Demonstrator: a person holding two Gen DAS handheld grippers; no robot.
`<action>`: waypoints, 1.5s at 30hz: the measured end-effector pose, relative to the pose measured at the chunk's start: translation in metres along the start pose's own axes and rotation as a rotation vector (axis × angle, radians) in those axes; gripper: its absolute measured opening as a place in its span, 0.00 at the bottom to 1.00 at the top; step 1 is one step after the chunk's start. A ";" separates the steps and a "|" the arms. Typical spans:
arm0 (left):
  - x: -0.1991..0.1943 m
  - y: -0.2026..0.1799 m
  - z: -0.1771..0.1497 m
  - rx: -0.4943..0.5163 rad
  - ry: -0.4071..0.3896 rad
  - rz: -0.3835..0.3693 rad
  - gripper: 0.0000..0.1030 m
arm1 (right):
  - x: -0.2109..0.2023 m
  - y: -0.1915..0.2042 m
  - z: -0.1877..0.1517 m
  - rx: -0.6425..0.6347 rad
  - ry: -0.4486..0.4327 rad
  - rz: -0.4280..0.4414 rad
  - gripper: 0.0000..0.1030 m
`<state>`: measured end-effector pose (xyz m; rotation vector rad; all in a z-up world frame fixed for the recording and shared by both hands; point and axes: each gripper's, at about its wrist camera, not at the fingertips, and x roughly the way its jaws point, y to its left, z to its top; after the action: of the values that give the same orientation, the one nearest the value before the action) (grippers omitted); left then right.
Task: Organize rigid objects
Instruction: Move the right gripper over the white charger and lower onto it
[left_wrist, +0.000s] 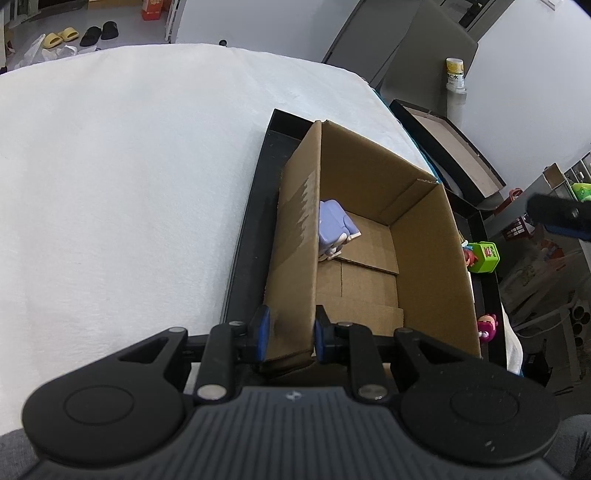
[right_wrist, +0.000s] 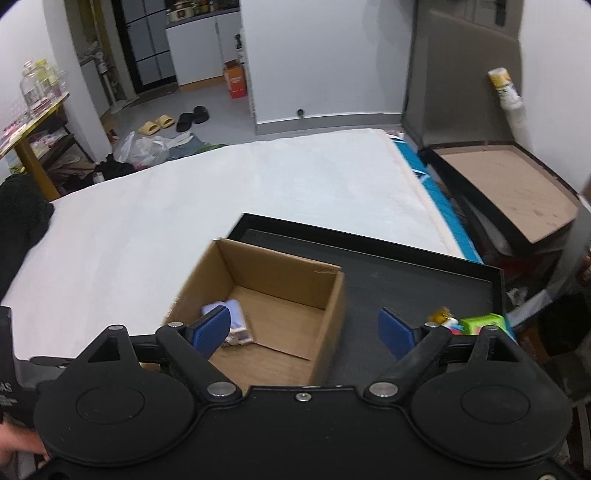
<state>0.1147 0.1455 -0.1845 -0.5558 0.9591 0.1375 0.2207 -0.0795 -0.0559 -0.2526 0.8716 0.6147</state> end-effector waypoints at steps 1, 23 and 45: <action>0.000 -0.001 0.000 0.001 -0.002 0.003 0.21 | -0.001 -0.005 -0.002 0.010 0.000 -0.003 0.84; 0.002 -0.012 -0.002 0.016 0.007 0.052 0.21 | 0.025 -0.117 -0.071 0.273 0.043 -0.035 0.80; 0.012 -0.016 0.002 0.014 0.031 0.086 0.21 | 0.090 -0.133 -0.087 0.270 0.144 -0.084 0.76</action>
<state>0.1286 0.1317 -0.1868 -0.5054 1.0140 0.1990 0.2888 -0.1885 -0.1853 -0.0890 1.0660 0.3980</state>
